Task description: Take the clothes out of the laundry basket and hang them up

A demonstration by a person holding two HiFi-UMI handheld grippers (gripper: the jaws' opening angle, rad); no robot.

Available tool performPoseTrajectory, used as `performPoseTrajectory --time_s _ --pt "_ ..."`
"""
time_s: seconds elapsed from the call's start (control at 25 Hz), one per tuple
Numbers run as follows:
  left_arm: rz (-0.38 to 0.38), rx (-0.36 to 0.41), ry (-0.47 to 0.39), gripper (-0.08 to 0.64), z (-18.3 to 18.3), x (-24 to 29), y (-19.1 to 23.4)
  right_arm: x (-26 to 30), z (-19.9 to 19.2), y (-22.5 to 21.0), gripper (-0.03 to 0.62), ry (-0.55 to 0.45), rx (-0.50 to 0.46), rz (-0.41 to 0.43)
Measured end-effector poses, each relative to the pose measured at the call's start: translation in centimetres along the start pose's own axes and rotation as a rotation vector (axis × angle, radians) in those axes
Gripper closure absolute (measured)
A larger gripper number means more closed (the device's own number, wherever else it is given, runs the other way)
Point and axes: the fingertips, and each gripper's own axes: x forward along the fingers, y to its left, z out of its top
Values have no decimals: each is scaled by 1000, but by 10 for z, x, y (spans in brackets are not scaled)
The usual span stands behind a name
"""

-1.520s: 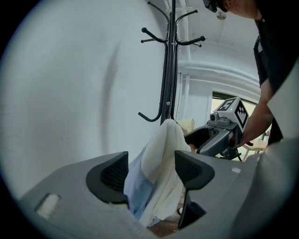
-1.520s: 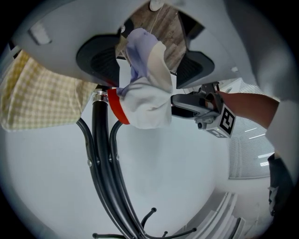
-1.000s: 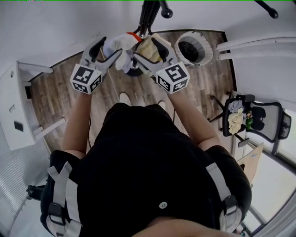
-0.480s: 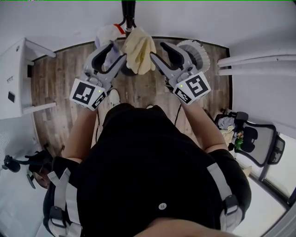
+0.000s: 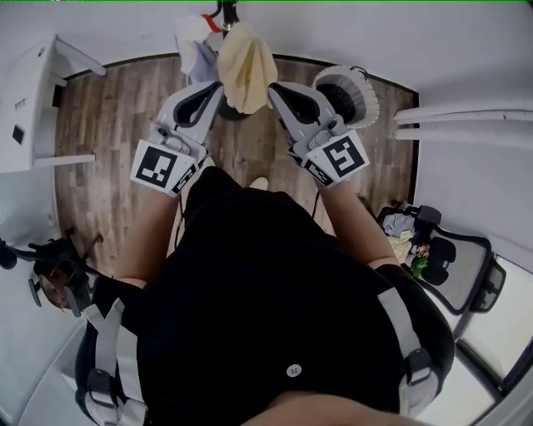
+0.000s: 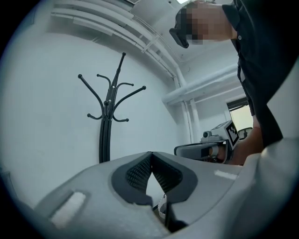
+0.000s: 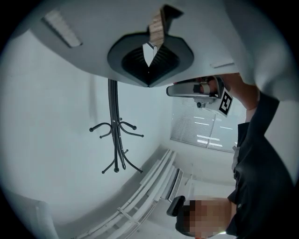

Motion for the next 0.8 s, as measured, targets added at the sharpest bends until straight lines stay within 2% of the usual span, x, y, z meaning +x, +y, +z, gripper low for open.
performPoseTrajectory --time_s 0.32,0.8 --pt "17 16 60 560 -22 -6 0 3 -7 4 594 22 -31 9" --pt "51 5 54 558 -25 -13 0 4 -10 15 592 15 -19 44"
